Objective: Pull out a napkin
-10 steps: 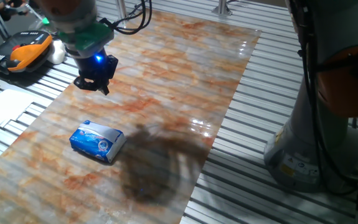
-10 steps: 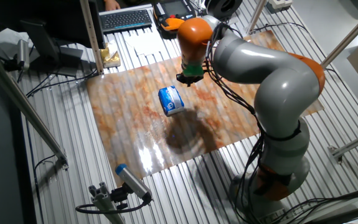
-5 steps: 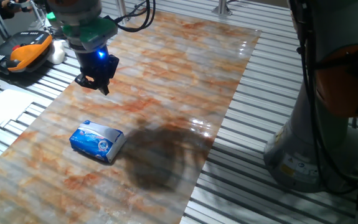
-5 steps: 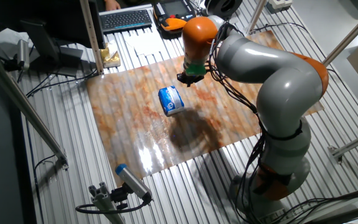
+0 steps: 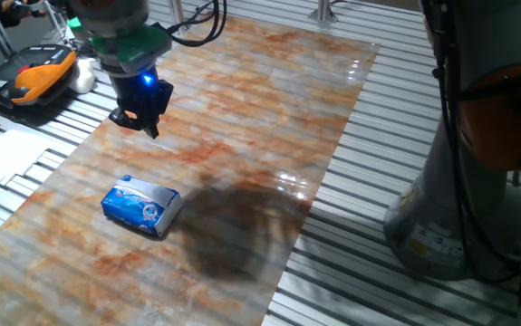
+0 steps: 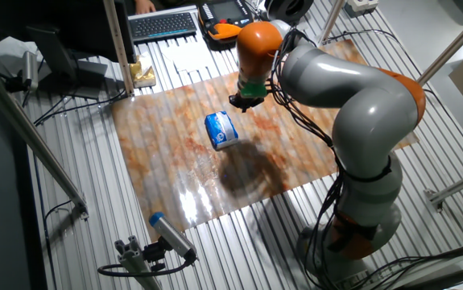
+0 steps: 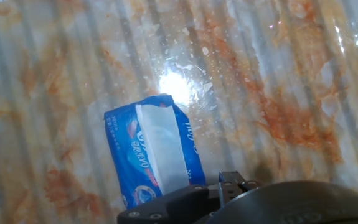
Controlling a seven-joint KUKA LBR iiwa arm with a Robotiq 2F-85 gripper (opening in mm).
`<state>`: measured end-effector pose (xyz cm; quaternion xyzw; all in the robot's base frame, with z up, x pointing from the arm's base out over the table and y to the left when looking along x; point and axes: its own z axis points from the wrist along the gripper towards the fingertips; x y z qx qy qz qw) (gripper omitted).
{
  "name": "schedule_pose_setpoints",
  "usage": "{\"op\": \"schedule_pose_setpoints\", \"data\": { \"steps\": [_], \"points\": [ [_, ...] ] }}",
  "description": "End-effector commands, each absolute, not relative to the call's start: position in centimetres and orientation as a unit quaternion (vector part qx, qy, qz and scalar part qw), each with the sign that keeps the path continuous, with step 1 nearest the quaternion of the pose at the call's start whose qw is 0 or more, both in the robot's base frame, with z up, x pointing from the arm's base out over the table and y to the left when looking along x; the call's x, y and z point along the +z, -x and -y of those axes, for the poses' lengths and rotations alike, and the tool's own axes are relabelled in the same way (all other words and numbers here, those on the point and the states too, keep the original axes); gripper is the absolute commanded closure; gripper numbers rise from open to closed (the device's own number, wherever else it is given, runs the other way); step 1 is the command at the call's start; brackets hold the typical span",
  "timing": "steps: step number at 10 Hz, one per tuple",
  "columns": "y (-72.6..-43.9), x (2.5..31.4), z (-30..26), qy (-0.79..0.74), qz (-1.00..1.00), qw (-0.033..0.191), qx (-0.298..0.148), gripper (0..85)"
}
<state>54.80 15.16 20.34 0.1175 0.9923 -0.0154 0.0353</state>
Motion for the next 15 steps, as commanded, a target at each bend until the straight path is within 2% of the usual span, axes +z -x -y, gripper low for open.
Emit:
{"op": "schedule_pose_setpoints", "data": {
  "steps": [1,7,15],
  "points": [
    [-54.8,20.3,-15.1,-0.116,-0.992,0.037,-0.015,85.0],
    [-55.0,20.2,-15.6,-0.121,-0.992,0.044,-0.010,85.0],
    [-56.1,19.2,-19.1,-0.141,-0.989,0.045,-0.028,85.0]
  ]
}}
